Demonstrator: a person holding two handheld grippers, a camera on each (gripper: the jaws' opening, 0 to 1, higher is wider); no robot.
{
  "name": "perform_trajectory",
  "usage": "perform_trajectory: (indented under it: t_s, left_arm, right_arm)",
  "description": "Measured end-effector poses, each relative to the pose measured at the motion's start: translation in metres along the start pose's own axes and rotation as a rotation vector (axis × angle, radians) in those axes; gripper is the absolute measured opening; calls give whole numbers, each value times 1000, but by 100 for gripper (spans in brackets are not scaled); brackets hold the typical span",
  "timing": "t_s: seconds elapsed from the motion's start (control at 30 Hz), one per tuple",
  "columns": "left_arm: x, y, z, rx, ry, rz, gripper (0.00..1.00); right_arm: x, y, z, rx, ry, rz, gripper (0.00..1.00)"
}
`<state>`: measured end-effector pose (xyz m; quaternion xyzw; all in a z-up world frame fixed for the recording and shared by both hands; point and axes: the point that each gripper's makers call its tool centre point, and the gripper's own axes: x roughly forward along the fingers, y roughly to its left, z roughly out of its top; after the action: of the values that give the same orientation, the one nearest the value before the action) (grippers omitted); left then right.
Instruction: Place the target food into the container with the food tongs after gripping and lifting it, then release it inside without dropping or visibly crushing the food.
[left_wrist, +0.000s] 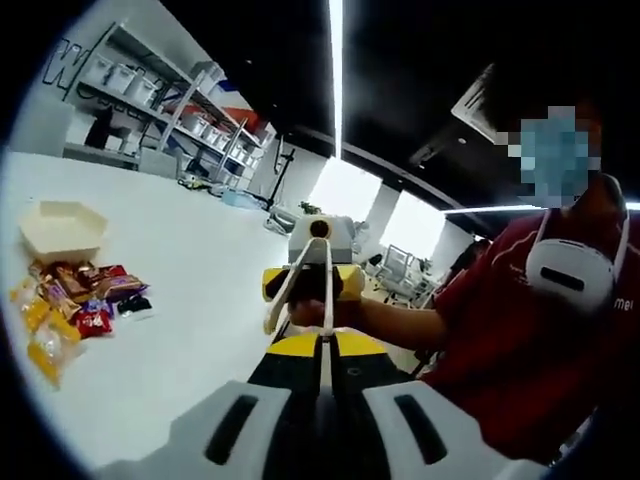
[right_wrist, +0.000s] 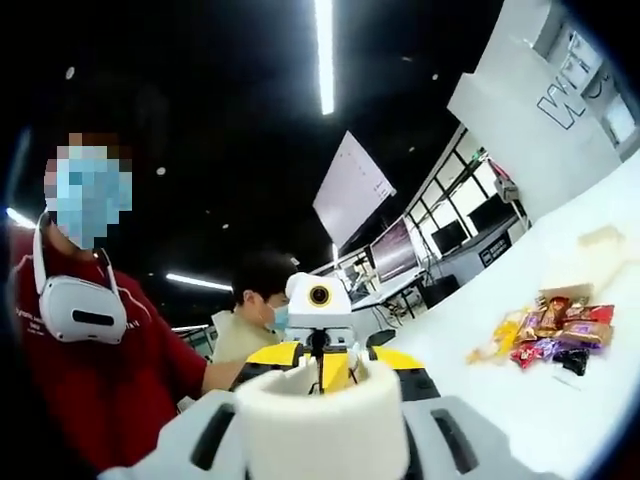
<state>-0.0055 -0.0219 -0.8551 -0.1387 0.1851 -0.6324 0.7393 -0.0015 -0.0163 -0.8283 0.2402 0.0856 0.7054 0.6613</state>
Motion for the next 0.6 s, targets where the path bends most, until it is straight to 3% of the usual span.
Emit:
perform_trajectory:
  t_s: [0.4, 0.5, 0.6]
  left_arm:
    - [5, -8, 6, -9, -39, -16, 3]
    - [7, -9, 5, -23, -27, -20, 3]
    - [5, -11, 5, 15, -12, -24, 2]
  right_arm:
    - [7, 7, -10, -9, 28, 12, 21]
    - [7, 6, -9, 9, 22, 15, 21]
    - [7, 7, -10, 20, 26, 12, 22]
